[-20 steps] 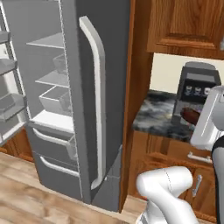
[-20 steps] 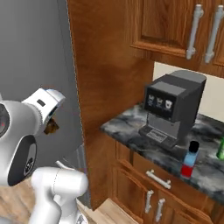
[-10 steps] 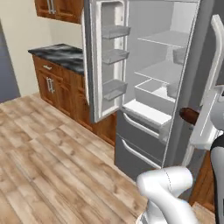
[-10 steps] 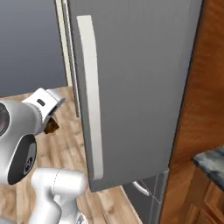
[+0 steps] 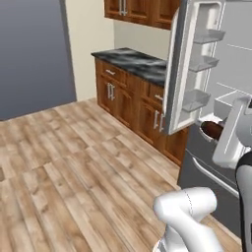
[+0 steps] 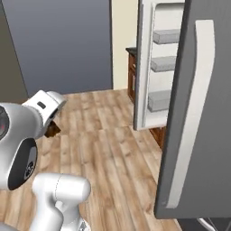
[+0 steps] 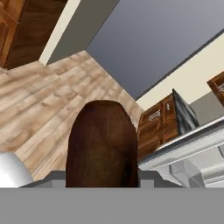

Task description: Place the liquor and beer on the top shelf of the fridge to keep them out of children's reach, and place the sweet potato on lower shelves for easy access.

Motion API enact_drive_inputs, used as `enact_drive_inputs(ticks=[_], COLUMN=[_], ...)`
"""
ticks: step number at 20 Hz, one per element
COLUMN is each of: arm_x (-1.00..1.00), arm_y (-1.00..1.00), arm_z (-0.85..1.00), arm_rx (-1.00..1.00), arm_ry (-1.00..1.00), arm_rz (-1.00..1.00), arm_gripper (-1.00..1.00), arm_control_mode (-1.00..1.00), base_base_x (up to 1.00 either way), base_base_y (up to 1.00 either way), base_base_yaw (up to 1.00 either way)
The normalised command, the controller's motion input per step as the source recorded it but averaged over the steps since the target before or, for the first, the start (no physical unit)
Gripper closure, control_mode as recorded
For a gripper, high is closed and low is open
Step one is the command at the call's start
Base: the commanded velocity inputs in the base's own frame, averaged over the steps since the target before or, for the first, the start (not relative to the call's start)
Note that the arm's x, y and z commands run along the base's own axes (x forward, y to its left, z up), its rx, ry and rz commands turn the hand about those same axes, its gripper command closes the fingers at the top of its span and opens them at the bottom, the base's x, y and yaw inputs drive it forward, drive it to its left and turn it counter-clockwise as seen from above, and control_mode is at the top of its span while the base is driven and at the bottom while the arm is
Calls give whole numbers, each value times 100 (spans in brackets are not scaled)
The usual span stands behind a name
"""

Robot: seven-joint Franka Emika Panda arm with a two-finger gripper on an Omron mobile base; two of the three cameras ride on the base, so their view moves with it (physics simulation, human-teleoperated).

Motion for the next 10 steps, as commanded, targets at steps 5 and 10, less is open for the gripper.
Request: enact_drive_inputs(ticks=[5,10], arm_x=[0,0], arm_y=[0,0], arm_z=[0,0], arm_rx=[0,0], arm_ry=[0,0], arm_rz=[0,0], arm_gripper=[100,100], arm_control_mode=[100,100], base_base_x=[16,29], base_base_y=[32,36], base_base_yaw=[-34,-56])
